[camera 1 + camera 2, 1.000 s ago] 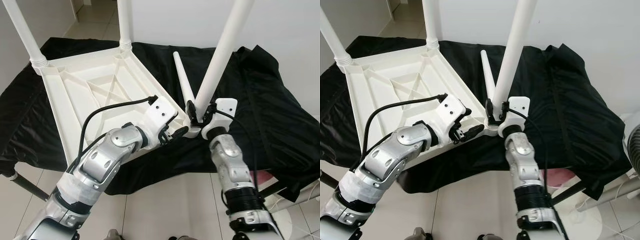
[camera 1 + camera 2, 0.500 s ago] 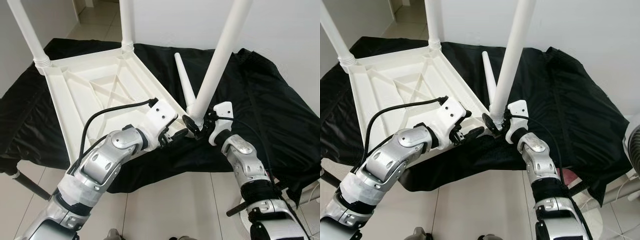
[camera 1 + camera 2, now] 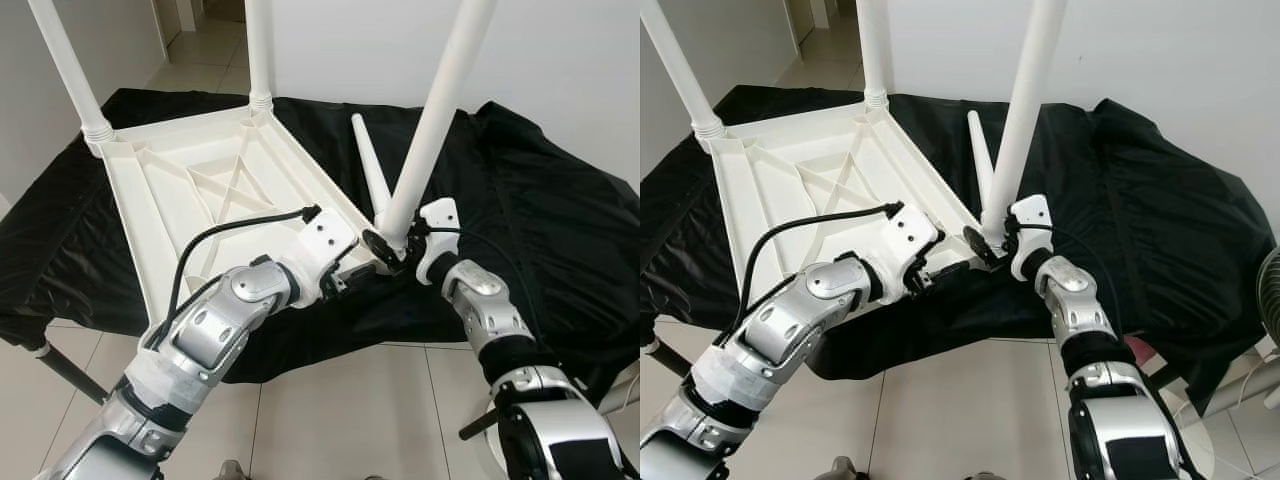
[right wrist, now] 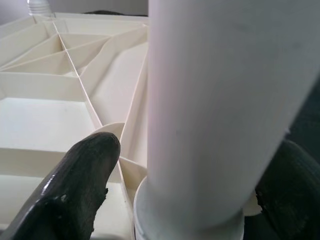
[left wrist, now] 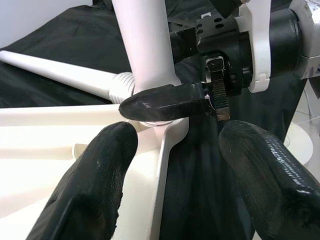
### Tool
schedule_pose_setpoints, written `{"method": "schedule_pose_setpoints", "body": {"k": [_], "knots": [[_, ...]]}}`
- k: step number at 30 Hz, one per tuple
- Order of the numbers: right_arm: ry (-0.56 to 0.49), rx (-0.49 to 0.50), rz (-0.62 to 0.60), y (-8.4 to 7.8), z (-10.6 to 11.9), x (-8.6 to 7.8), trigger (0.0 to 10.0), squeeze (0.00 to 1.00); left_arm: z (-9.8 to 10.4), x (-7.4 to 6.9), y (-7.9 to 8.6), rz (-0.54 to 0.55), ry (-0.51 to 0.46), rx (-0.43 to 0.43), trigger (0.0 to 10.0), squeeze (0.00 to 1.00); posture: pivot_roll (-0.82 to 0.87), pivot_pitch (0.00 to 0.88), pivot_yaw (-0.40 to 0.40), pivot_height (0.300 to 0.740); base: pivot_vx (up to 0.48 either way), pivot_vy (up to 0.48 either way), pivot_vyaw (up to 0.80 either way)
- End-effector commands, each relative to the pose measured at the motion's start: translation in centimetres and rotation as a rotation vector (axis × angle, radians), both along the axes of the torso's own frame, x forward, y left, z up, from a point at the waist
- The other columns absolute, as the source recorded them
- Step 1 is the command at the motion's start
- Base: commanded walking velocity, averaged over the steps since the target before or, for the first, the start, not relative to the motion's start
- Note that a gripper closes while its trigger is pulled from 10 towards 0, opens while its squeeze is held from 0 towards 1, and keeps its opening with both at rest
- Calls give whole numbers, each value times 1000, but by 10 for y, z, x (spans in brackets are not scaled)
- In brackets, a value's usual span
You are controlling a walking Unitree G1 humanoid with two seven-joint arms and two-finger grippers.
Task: Building children table
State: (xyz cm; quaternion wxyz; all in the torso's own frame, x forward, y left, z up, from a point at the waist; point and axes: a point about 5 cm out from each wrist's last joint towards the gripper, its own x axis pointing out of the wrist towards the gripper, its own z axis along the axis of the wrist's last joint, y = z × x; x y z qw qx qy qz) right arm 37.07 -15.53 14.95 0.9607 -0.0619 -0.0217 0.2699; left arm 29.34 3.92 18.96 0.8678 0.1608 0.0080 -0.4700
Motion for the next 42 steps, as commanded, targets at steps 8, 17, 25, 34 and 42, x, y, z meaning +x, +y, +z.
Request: {"method": "schedule_pose_setpoints", "body": {"k": [8, 17, 25, 34, 42], "knots": [[18, -30, 12, 7, -4, 6, 4784, 0, -1, -5, -4, -122, 13, 38, 10000, 0, -12, 0, 10, 740, 0, 0, 0], [53, -26, -32, 3, -14, 5, 0, 0, -2, -4, -2, -111, 15, 36, 10000, 0, 3, 0, 1, 740, 0, 0, 0], [71, 22, -76, -4, -22, 2, 10000, 0, -3, -4, 1, -102, 14, 43, 10000, 0, 8, 0, -14, 740, 0, 0, 0], [58, 86, -134, 4, -27, -2, 10000, 0, -5, -6, 2, -92, 17, 41, 10000, 0, 10, 0, -33, 740, 0, 0, 0], [59, 214, -332, 8, -27, -4, 10000, 0, -9, -8, 5, -82, 26, 44, 10000, 0, 10, 0, -41, 740, 0, 0, 0]]}}
